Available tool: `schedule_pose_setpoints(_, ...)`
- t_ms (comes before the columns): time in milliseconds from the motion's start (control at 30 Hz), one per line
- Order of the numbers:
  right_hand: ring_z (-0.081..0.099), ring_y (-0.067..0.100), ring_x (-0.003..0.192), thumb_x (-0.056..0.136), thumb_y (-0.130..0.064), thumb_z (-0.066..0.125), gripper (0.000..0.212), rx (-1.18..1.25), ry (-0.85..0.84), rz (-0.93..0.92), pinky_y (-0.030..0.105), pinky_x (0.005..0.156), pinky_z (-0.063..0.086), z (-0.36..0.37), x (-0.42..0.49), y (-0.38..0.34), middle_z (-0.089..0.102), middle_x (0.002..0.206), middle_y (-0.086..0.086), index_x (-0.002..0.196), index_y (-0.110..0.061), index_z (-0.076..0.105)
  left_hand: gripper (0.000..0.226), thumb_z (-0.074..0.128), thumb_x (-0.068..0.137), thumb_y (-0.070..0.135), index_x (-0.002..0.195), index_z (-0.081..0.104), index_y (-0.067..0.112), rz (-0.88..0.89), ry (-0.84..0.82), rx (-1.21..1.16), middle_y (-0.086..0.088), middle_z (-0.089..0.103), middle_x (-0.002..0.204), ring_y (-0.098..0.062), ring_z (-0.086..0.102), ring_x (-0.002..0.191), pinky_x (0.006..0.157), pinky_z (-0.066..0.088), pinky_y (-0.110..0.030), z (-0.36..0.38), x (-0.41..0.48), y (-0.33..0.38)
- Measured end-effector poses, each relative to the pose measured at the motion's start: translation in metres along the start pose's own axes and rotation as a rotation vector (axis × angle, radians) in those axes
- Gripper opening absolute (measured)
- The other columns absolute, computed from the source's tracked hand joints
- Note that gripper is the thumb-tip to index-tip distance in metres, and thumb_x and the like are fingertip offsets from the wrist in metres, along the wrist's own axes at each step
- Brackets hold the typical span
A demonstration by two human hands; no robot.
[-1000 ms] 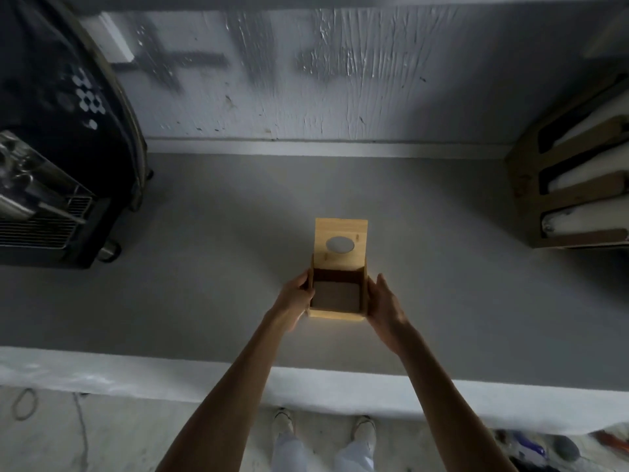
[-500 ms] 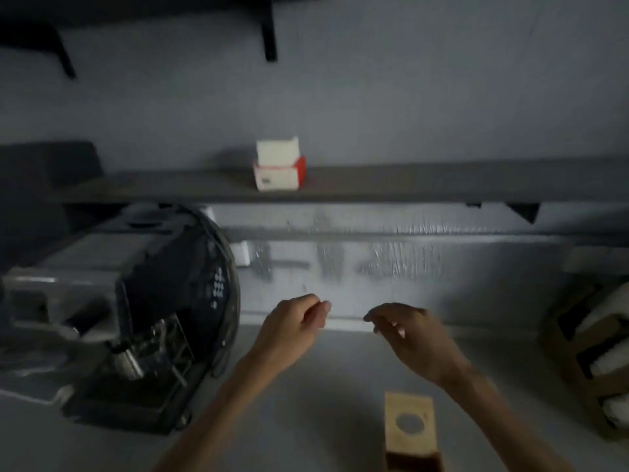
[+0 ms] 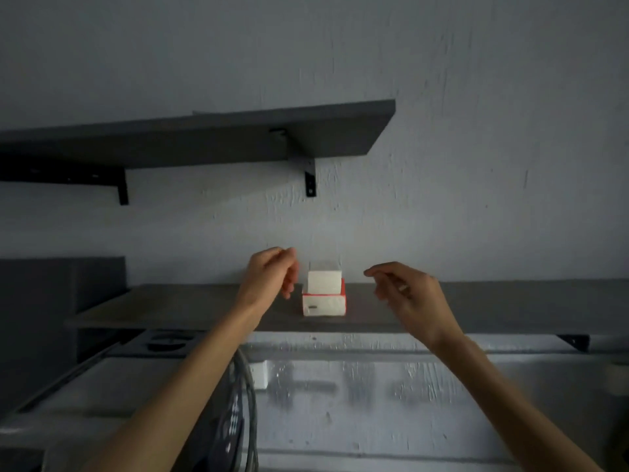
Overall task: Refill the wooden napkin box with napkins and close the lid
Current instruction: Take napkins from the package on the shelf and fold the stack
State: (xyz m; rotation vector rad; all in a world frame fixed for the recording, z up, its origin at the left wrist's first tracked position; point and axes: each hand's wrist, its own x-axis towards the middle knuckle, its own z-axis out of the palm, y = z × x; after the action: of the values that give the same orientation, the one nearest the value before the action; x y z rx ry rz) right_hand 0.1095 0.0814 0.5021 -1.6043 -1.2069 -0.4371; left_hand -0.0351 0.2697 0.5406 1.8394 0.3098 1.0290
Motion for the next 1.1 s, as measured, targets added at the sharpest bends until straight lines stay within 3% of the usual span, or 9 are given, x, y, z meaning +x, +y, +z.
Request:
schedule_pose_setpoints(100,0.066,0.017,0.068,0.097,-0.018,0.053,0.022,0.311,-0.012,0.349,0.028,0.062,0.057,0.029,0.044,0.026,0.069,0.077,0.003,0.111,-0.008,0.067,0.026,0.048,0.096,0.021,0.079,0.061,0.005,-0.369,-0.036,-0.301,-0.010,0.061,0.070,-0.021,0.054,0.063,0.060,0.046,-0.032,-0.008,0.039,-0.020)
schedule_pose_setpoints(200,0.062,0.023,0.061,0.098,-0.028,0.052,0.036,0.414,-0.036,0.740,0.034,0.063,0.056,0.059,0.085,0.048,0.067,0.074,0.012,0.110,0.003,0.064,0.032,0.047,0.097,0.029,0.095,0.060,0.000,-0.533,-0.057,-0.192,-0.016,0.061,0.085,-0.024,0.055,0.074,0.068,0.048,-0.034,-0.003,0.069,-0.051)
schedule_pose_setpoints(267,0.062,0.023,0.059,0.098,-0.033,0.048,0.042,0.346,-0.073,0.853,0.033,0.061,0.055,0.076,0.103,0.054,0.067,0.075,0.014,0.108,0.005,0.063,0.041,0.047,0.097,0.039,0.104,0.058,0.001,-0.583,-0.108,-0.124,-0.016,0.062,0.092,-0.024,0.056,0.077,0.069,0.049,-0.034,0.009,0.082,-0.065)
schedule_pose_setpoints(367,0.067,0.024,0.063,0.098,-0.035,0.045,0.043,0.301,-0.120,0.920,0.028,0.052,0.055,0.095,0.117,0.053,0.069,0.080,0.016,0.103,0.005,0.060,0.044,0.043,0.097,0.047,0.106,0.057,0.006,-0.579,-0.184,-0.062,-0.015,0.067,0.100,-0.022,0.061,0.079,0.067,0.052,-0.031,0.030,0.096,-0.072)
schedule_pose_setpoints(500,0.066,0.023,0.066,0.099,-0.037,0.044,0.037,0.163,-0.168,0.944,0.031,0.065,0.057,0.105,0.125,0.042,0.066,0.079,0.013,0.091,-0.003,0.056,0.045,0.041,0.097,0.047,0.113,0.056,0.007,-0.521,-0.241,0.092,-0.015,0.065,0.110,-0.021,0.063,0.083,0.059,0.055,-0.029,0.043,0.108,-0.071)
schedule_pose_setpoints(667,0.058,0.019,0.062,0.096,-0.032,0.049,0.028,0.033,-0.229,1.020,0.028,0.058,0.051,0.109,0.130,0.032,0.060,0.077,0.010,0.093,-0.005,0.054,0.030,0.056,0.094,0.023,0.114,0.056,0.001,-0.539,-0.255,0.154,-0.020,0.065,0.111,-0.023,0.064,0.074,0.078,0.061,-0.038,0.045,0.112,-0.077)
schedule_pose_setpoints(833,0.051,0.016,0.057,0.092,-0.036,0.057,0.034,0.056,-0.206,1.138,0.023,0.049,0.044,0.111,0.137,0.034,0.056,0.076,0.011,0.098,-0.002,0.052,0.024,0.059,0.092,0.015,0.111,0.057,0.000,-0.546,-0.263,0.144,-0.020,0.064,0.109,-0.027,0.067,0.079,0.081,0.060,-0.042,0.041,0.111,-0.079)
schedule_pose_setpoints(933,0.055,0.015,0.063,0.090,-0.037,0.061,0.035,0.171,-0.196,1.168,0.021,0.058,0.045,0.113,0.136,0.039,0.060,0.077,0.009,0.096,-0.003,0.053,0.026,0.057,0.092,0.013,0.115,0.056,0.000,-0.542,-0.244,0.093,-0.018,0.064,0.106,-0.026,0.067,0.079,0.079,0.061,-0.042,0.039,0.109,-0.081)
schedule_pose_setpoints(1100,0.068,0.025,0.095,0.084,-0.033,0.068,0.041,0.322,-0.223,1.151,0.028,0.089,0.056,0.111,0.140,0.043,0.068,0.106,0.015,0.109,-0.003,0.056,0.034,0.057,0.092,0.014,0.123,0.051,0.002,-0.531,-0.230,0.023,-0.017,0.062,0.111,-0.026,0.066,0.088,0.077,0.062,-0.038,0.037,0.104,-0.084)
